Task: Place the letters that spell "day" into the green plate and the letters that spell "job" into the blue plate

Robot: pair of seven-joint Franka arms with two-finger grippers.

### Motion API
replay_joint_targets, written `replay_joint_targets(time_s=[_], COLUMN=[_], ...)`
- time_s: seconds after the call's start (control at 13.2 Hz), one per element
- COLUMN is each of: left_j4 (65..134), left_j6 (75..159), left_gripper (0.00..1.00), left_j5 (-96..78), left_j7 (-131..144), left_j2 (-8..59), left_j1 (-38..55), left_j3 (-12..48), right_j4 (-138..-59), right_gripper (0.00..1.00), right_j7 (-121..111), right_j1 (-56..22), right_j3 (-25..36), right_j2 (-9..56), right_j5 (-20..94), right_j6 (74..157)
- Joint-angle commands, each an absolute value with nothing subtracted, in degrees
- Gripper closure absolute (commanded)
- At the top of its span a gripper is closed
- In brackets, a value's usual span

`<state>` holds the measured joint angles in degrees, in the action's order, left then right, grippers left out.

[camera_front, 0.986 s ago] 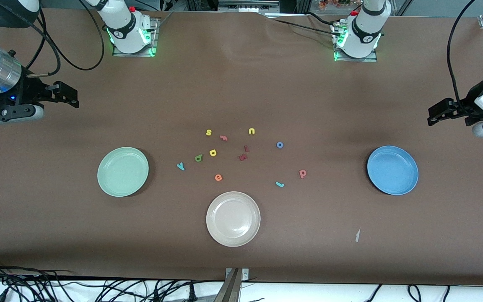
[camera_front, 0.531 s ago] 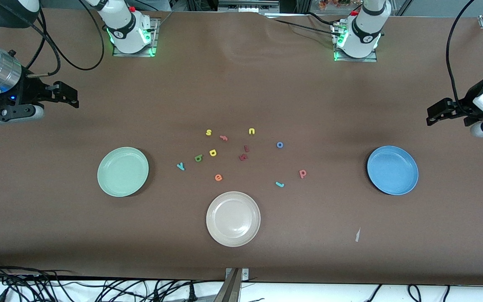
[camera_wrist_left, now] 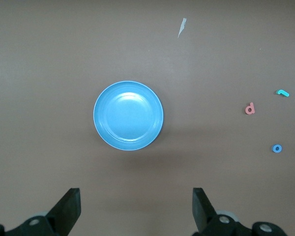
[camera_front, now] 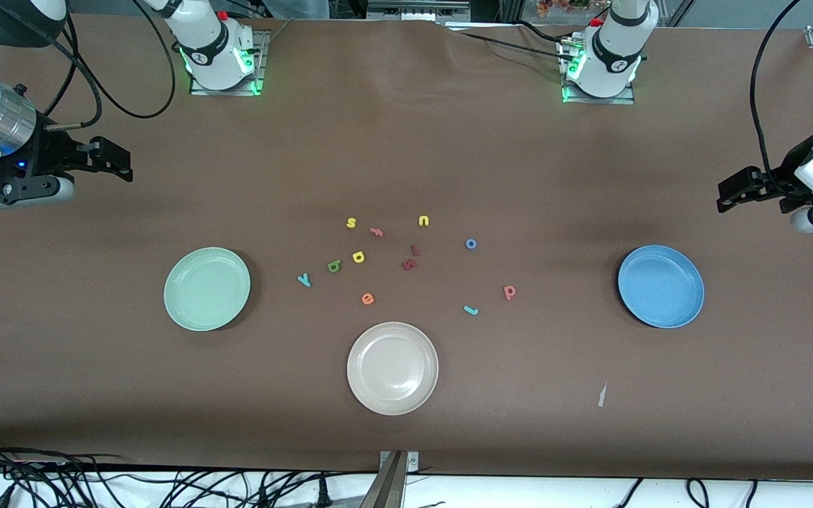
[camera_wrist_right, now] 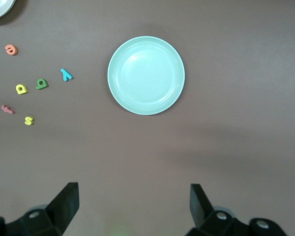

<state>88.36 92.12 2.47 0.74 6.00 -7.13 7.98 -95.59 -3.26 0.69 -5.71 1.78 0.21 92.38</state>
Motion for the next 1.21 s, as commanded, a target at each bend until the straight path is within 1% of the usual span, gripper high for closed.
replay_joint_targets(time_s=[0.0, 1.14], left_j4=[86.84, 86.84], left_j6=[91.23, 91.32], left_gripper=[0.0, 0.0], left_j5=[3.25, 3.08], left_j7=[0.44, -0.44], left_j2=[6.68, 7.56], left_j1=[-6.94, -6.86], left_j3=[8.09, 8.17], right_j4=[-96.86, -97.21], right_gripper=[0.0, 0.0], right_j7=[-4.22, -4.22], right_j1=[1.14, 1.14], right_j3=[-5.98, -5.98], right_j2=[0.62, 0.62], right_j5=[0.53, 0.53], right_j6=[93.16, 93.25])
